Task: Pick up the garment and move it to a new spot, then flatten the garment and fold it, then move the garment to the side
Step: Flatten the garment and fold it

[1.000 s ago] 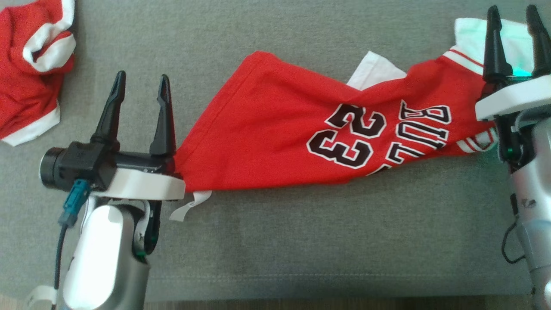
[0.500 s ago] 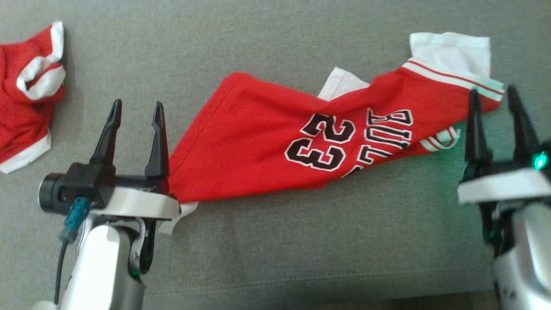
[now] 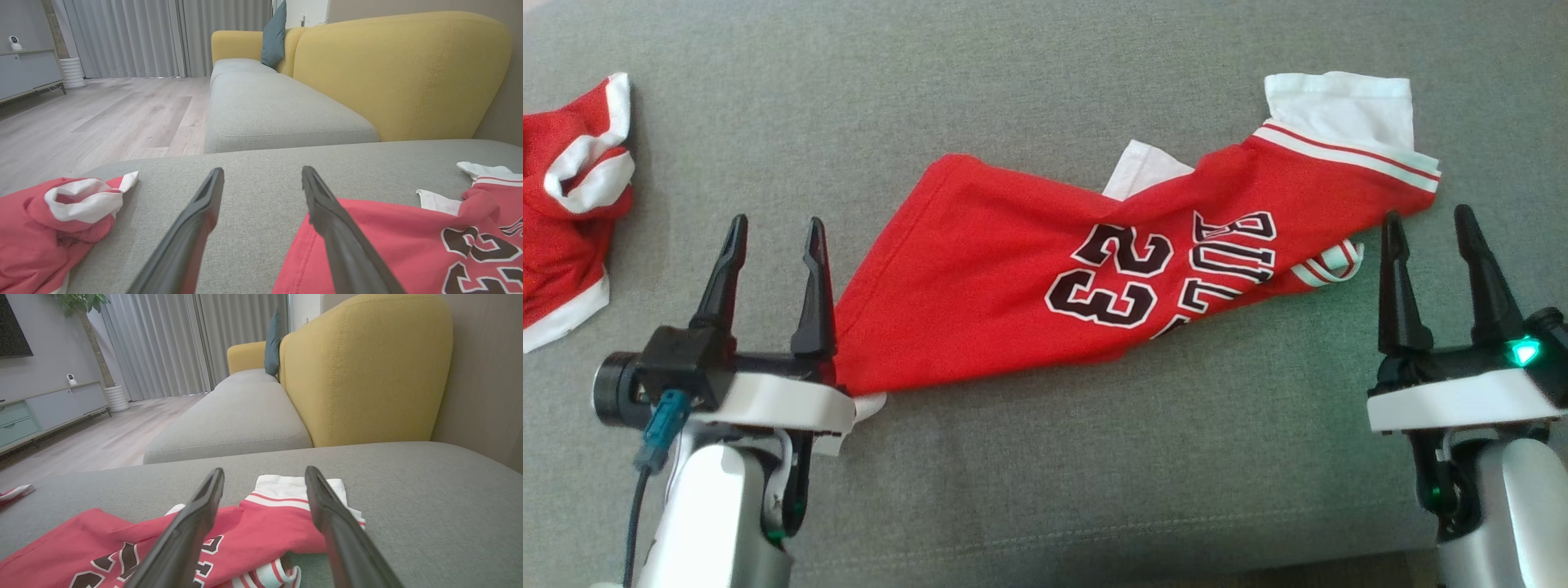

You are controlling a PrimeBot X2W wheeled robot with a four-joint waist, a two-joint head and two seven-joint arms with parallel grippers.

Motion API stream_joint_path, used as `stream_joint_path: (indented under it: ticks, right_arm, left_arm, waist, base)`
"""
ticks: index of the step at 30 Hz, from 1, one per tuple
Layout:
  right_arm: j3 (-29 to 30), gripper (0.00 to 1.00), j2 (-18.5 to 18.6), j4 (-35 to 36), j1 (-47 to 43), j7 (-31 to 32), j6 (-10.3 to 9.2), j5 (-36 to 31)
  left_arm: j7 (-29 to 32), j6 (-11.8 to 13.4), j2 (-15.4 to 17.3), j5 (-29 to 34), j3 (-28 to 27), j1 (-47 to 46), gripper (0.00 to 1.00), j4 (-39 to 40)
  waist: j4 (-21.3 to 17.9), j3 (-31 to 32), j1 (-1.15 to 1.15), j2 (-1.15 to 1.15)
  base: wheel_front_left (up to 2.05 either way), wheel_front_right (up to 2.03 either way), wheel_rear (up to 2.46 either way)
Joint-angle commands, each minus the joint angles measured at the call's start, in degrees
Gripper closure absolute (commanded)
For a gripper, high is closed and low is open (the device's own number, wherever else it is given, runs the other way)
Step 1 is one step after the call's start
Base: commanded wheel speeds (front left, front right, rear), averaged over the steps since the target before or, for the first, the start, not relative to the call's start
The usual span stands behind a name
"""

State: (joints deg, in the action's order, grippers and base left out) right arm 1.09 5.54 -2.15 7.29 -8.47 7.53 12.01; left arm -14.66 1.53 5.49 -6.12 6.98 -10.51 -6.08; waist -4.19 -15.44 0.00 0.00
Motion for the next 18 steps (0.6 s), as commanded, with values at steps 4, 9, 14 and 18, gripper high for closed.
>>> stream_joint_path:
  ticks: [4, 9, 14, 18]
  right_arm:
    - [-0.9, 0.0, -0.1, 2.7, -0.5, 0.6, -0.04, -0.3]
    - [-1.0, 0.0, -0.2, 3.5, -0.7, 1.0, -0.04, -0.4]
    - [-1.4, 0.0, -0.4, 4.7, -0.2, 1.4, -0.04, -0.4]
    - [-2.2, 0.0, -0.4, 5.2, 0.5, 1.6, -0.04, -0.1]
  left_arm:
    - [-0.3, -0.1, 1.2, 0.0, -1.5, -1.1, 0.0, 1.0]
    - [-0.3, -0.7, 1.2, -0.1, -0.8, -1.8, 0.0, 0.3]
    - [1.1, -3.5, 0.7, -1.0, 1.9, -6.5, 0.0, -1.1]
    - [6.5, -5.6, 0.7, -2.1, 3.6, -11.8, 0.0, -6.7]
  waist:
    - [0.2, 0.0, 0.0, 0.0]
    - [0.2, -0.2, 0.0, 0.0]
    - [0.0, -1.8, 0.0, 0.0]
    - [-1.1, -3.4, 0.0, 0.0]
  base:
    - [0.0, 0.0, 0.0]
    - [0.0, 0.0, 0.0]
    - [0.0, 0.0, 0.0]
    - [0.0, 0.0, 0.0]
